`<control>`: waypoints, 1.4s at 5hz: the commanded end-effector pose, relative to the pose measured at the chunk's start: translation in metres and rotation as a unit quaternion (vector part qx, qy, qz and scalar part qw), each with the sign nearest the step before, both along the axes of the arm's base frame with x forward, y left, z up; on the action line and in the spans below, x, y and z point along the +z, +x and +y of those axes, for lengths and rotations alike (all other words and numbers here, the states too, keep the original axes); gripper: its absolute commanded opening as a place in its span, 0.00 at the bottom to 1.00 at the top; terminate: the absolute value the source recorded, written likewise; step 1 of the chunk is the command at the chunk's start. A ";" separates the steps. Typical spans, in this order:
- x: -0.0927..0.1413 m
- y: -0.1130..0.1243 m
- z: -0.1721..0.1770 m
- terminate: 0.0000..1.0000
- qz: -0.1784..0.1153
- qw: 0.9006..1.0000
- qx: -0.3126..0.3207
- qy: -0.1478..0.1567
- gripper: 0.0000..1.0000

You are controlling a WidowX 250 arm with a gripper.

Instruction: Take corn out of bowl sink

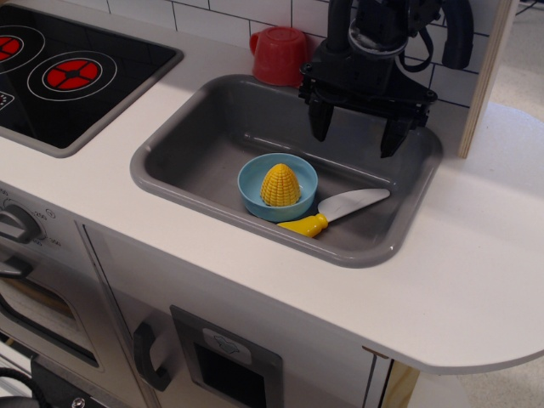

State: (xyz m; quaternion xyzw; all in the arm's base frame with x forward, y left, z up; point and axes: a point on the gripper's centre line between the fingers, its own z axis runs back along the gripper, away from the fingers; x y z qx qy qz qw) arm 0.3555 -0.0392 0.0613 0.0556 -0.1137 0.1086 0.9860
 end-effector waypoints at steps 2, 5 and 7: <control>0.001 -0.008 0.019 0.00 0.003 1.000 -0.003 -0.013 1.00; -0.021 -0.018 0.055 0.00 0.018 0.999 0.018 -0.021 1.00; -0.022 -0.015 0.069 0.00 0.010 0.999 0.037 -0.025 1.00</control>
